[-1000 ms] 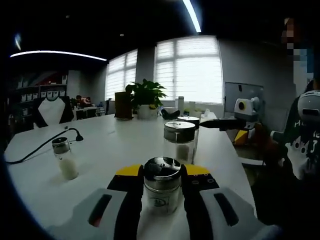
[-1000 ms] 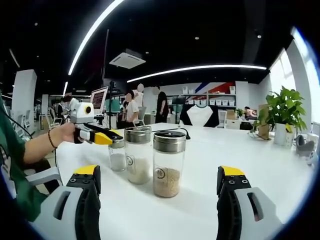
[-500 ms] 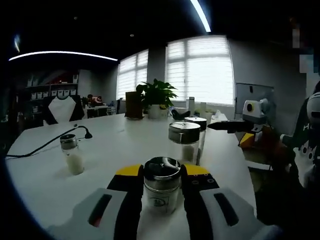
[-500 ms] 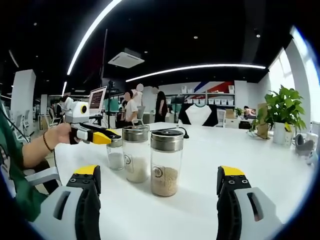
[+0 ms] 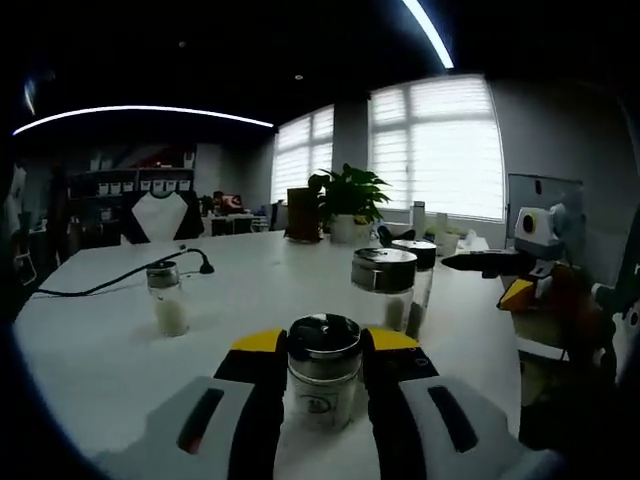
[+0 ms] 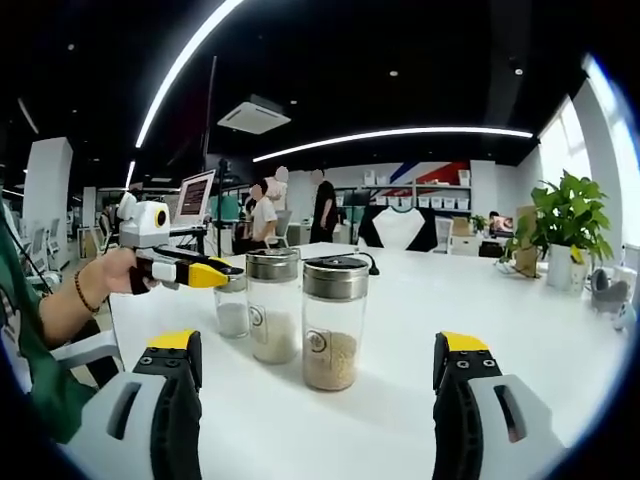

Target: Rotate the seasoning bottle until the label or dispensing opening points toward the visible target arrow and the bottle remains upright within the marked orientation range

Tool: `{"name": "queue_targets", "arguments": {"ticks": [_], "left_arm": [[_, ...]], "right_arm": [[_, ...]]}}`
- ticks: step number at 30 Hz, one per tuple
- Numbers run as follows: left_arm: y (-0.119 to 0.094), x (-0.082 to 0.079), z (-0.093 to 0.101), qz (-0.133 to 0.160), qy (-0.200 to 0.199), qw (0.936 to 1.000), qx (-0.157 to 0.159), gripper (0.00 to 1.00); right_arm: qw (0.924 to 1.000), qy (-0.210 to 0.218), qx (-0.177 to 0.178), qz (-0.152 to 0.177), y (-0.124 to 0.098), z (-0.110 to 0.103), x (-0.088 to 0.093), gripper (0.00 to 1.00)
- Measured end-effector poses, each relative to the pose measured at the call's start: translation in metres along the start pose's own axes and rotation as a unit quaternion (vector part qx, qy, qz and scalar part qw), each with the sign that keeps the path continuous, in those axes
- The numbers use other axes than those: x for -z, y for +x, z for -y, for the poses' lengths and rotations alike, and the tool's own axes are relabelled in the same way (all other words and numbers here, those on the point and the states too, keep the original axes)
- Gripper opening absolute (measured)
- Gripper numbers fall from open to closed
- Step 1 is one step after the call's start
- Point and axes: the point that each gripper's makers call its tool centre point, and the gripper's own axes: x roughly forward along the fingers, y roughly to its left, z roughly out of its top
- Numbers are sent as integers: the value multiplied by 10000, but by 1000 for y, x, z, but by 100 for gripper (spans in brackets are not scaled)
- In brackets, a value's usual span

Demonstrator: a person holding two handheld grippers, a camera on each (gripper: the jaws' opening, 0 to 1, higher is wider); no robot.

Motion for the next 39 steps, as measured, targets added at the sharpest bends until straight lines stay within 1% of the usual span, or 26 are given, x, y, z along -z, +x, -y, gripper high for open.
{"name": "queue_targets", "arguments": {"ticks": [6, 14, 17, 29, 33, 37, 39], "left_arm": [[-1, 0, 4, 45, -31, 9997, -243, 31], [-1, 1, 8, 50, -14, 9990, -453, 31], [-1, 1, 8, 76, -63, 9988, -482, 31], [-2, 2, 10, 28, -14, 9960, -891, 31], [-2, 2, 11, 49, -11, 9953, -967, 31], [-2, 3, 10, 74, -14, 9952, -973, 31], [-2, 4, 11, 90, 125, 9954, -950, 31]], "right_arm": [[10000, -2, -1, -21, 0, 0, 1, 99], [10000, -40, 11, -30, -1, 1, 1, 99], [10000, -53, 38, -25, -3, 3, 0, 98], [10000, -62, 61, -19, -5, 4, 0, 98], [10000, -51, 66, -40, -5, 4, 2, 98], [10000, -52, 40, -64, -4, 1, 3, 98], [10000, -62, 26, -69, -4, 0, 3, 98]]}}
